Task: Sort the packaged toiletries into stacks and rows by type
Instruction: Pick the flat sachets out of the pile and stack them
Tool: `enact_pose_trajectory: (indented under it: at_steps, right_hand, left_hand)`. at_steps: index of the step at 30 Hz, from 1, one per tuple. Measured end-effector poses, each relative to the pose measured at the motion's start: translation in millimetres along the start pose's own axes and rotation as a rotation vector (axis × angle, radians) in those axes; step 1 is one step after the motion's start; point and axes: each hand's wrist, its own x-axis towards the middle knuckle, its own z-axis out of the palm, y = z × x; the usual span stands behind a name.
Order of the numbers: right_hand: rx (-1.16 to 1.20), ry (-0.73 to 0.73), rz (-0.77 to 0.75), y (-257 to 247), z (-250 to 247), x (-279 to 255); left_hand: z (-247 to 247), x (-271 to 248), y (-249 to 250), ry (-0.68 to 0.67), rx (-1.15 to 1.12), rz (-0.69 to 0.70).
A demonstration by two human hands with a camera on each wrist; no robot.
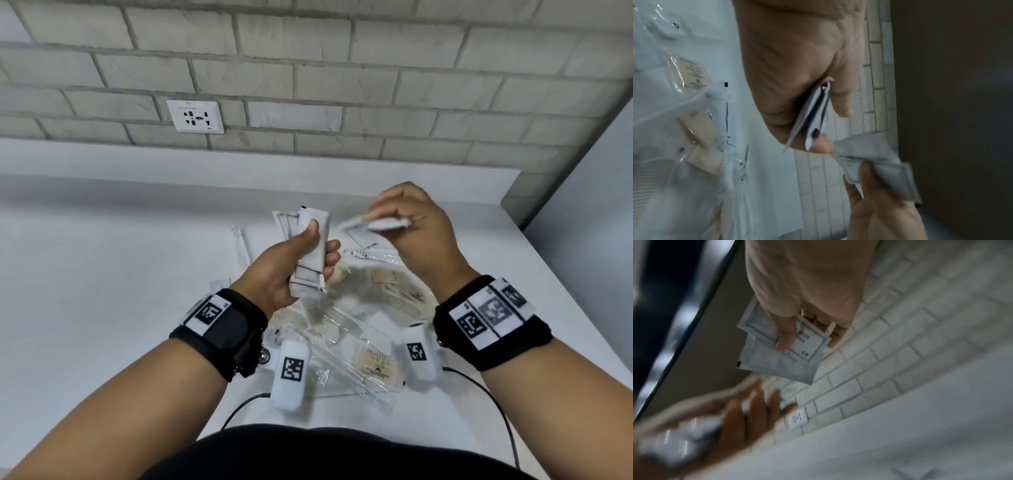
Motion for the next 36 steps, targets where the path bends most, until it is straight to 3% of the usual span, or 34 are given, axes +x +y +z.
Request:
enact_pose_trajectory:
  at_steps: [3,8,13,15,17,19,21,23,25,27,30,33,35,36]
  right_hand:
    - [-0.261,-0.176,-0.195,9,4,-19]
    - [-0.154,-0.150,-0.013,23,0,-34]
    - [-0.241,-0.229,-0.066,15,20,-40]
    - [-0.233,-0.202,0.081,16,20,-38]
    - [-0.167,-0.160,0.337,15,12,-32]
    - [-0.267,-0.178,0.494,17,-1,-26]
    - [-0.377,-0.296,0.584,23,-8,-24]
    - [-0.522,-0.540,0.617,26,-2,-26]
    - [-0.729,-0.808,0.595,32,13,-34]
    - [-0.852,-0.909,0.535,38,30,-44]
    - [-0.842,-0.836,0.479,49,38,-51]
    - [-0.672,-0.779,0.502,45,31,-47]
    - [-0.532,-0.611,0.366,33,24,-40]
    - [-0.507,-0.489,0.212,27,22,-35]
  left_hand:
    - [3,-4,8,-0.047,0.049,0.055]
    - [7,-2,7,-0.052,0.094,0.111]
    - [12,7,-11,-0.069,0.100,0.092]
    - [8,13,-13,0.026,0.068,0.078]
    - [-4,15,-11,0.076,0.055,0.075]
    - [-19,14,-7,0.103,0.053,0.071]
    - [-34,15,-6,0.150,0.098,0.085]
    - [-43,16,-9,0.165,0.121,0.092]
    - [-46,17,-14,0.163,0.117,0.075]
    - [-46,18,-18,0.165,0.113,0.050]
    - [-47,20,-21,0.162,0.112,0.036]
    - [-47,20,-19,0.157,0.105,0.030]
    - [-45,20,-18,0.151,0.099,-0.022]
    - [-42,18,-17,0.126,0.102,-0.066]
